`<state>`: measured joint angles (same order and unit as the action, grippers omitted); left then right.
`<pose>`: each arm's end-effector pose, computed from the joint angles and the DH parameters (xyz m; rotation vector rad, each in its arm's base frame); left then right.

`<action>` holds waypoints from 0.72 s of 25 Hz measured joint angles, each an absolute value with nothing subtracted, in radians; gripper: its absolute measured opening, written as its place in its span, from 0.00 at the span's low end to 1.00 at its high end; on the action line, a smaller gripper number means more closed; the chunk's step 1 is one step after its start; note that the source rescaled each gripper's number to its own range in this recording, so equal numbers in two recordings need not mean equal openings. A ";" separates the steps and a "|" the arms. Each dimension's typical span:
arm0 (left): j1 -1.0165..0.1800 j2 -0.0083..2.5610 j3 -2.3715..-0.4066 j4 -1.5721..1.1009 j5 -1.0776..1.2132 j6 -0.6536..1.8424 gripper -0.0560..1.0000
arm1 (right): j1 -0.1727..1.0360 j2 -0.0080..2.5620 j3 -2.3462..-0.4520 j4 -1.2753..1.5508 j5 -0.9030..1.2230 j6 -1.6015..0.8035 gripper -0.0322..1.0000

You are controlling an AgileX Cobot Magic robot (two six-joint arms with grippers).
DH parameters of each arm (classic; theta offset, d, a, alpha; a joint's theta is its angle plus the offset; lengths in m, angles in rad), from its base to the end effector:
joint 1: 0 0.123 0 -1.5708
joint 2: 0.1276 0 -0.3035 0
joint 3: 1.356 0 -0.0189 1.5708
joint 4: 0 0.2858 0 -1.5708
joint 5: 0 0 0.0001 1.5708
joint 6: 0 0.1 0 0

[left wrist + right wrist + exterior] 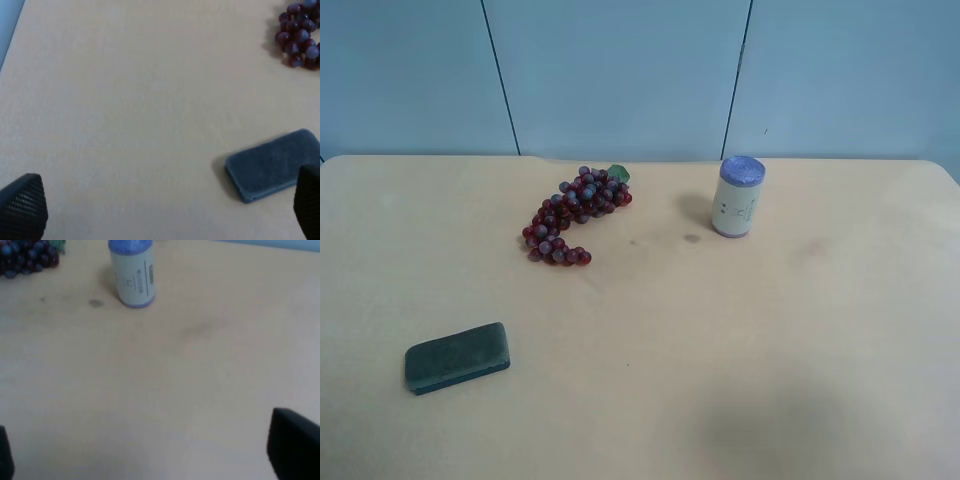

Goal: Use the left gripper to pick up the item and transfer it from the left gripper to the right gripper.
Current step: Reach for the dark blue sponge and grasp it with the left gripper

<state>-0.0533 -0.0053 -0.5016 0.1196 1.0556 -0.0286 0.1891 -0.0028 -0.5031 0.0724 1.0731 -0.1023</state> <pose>0.0147 0.0096 0.2916 0.0194 2.0277 0.0911 0.0124 0.0088 0.2901 -0.3020 2.0292 0.1407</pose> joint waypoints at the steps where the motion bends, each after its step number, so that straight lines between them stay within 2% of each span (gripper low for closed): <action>1: -0.053 -0.005 -0.502 0.120 1.056 -0.029 1.00 | 0.189 -0.003 -0.503 0.072 1.073 -0.102 1.00; 18: -0.053 -0.005 -0.502 0.120 1.056 -0.028 1.00 | 0.189 -0.003 -0.503 0.072 1.073 -0.102 1.00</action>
<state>-0.0533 -0.0053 -0.5016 0.1196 1.0556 -0.0276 0.1891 -0.0028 -0.5031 0.0724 1.0731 -0.1023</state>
